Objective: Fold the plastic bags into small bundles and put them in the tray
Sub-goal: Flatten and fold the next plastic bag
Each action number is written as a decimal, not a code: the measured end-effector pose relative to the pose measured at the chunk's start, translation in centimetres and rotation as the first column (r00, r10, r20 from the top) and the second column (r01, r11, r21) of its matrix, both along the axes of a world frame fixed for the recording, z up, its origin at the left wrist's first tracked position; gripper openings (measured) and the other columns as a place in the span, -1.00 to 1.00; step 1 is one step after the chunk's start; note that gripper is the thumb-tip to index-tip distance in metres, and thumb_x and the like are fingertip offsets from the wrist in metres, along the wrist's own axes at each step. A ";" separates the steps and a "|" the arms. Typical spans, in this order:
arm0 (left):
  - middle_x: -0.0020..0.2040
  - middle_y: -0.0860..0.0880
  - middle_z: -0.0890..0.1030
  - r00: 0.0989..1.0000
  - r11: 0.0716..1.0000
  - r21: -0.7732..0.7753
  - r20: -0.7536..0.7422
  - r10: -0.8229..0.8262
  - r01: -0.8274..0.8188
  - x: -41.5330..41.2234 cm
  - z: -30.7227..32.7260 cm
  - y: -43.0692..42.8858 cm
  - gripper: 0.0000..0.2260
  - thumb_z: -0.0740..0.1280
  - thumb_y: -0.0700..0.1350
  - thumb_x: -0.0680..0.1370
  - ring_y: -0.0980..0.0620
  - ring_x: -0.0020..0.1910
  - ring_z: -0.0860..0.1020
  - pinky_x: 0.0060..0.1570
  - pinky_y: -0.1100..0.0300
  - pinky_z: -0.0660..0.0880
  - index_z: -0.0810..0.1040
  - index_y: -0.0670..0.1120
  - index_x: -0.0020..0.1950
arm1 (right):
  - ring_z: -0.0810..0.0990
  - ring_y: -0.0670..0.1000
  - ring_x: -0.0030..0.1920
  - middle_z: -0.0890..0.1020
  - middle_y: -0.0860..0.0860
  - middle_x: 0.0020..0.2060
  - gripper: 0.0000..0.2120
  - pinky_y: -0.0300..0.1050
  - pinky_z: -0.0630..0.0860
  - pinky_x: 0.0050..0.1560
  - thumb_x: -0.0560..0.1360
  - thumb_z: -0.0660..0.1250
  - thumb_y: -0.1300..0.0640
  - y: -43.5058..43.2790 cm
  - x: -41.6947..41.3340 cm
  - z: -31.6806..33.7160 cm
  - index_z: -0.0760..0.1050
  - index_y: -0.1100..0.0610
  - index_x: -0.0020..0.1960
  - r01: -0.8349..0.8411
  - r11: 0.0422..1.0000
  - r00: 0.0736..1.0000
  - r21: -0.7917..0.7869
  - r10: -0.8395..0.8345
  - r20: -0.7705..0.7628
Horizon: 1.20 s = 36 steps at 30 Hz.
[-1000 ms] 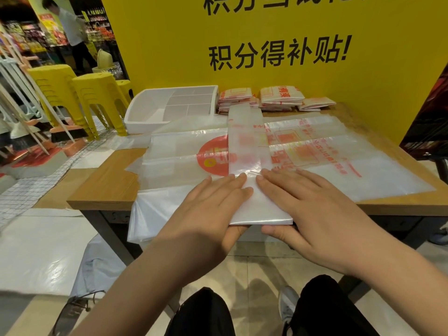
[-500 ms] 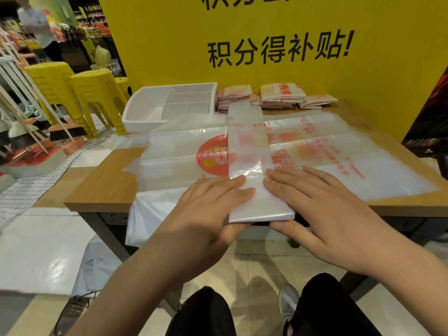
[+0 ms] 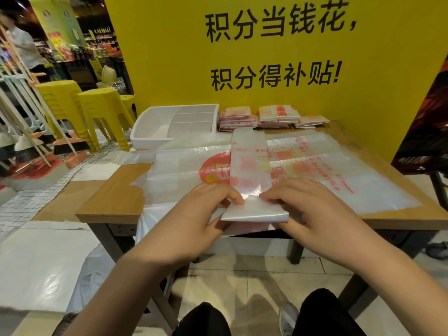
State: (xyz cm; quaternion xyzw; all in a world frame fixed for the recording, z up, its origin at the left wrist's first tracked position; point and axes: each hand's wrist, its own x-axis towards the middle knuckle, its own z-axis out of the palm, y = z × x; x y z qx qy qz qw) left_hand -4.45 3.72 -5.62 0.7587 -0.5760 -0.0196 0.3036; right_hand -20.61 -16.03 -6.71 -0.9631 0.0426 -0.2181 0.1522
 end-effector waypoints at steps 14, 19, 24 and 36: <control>-0.07 0.21 0.67 0.980 0.990 -0.088 -0.175 0.090 -0.107 0.6 1.2 -1.0 -0.81 0.47 -0.05 0.52 0.30 -0.02 0.59 -0.02 0.43 0.46 0.64 0.11 0.12 | 0.49 -0.17 -0.12 0.57 -0.18 -0.22 -0.79 -0.19 0.43 -0.15 0.56 0.25 -0.13 0.2 0.7 1.2 0.56 -0.02 -0.06 0.049 0.990 0.998 0.134 -0.055 0.039; -0.13 0.11 0.62 0.962 0.981 -0.078 -0.225 0.157 -0.178 0.9 1.0 -2.0 -0.90 0.42 -0.02 0.55 0.21 -0.11 0.55 -0.15 0.47 0.39 0.60 -0.02 0.01 | 0.50 -0.16 -0.22 0.57 -0.14 -0.28 -0.78 -0.18 0.42 -0.26 0.59 0.25 -0.14 0.1 1.5 1.3 0.52 -0.03 -0.10 0.094 0.982 0.995 0.165 -0.099 0.023; -0.12 0.10 0.54 0.977 0.987 -0.081 -0.173 0.126 -0.141 0.7 0.8 -2.4 -0.92 0.31 -0.01 0.62 0.14 -0.06 0.47 -0.14 0.45 0.34 0.49 0.07 -0.07 | 0.48 -0.15 -0.21 0.52 -0.11 -0.32 -0.76 -0.26 0.30 -0.30 0.59 0.32 -0.06 -0.1 2.0 1.1 0.47 -0.03 -0.23 0.106 0.958 0.993 0.266 -0.114 0.013; -0.10 0.14 0.56 0.988 0.988 -0.065 -0.085 0.133 -0.138 1.1 0.2 -2.8 -0.88 0.31 0.05 0.61 0.23 0.01 0.43 -0.13 0.47 0.30 0.54 0.03 -0.04 | 0.57 -0.14 -0.20 0.64 -0.13 -0.24 -0.82 -0.14 0.47 -0.17 0.59 0.31 -0.05 -1.0 2.4 1.8 0.57 -0.03 -0.14 0.121 0.927 0.992 0.354 -0.105 -0.063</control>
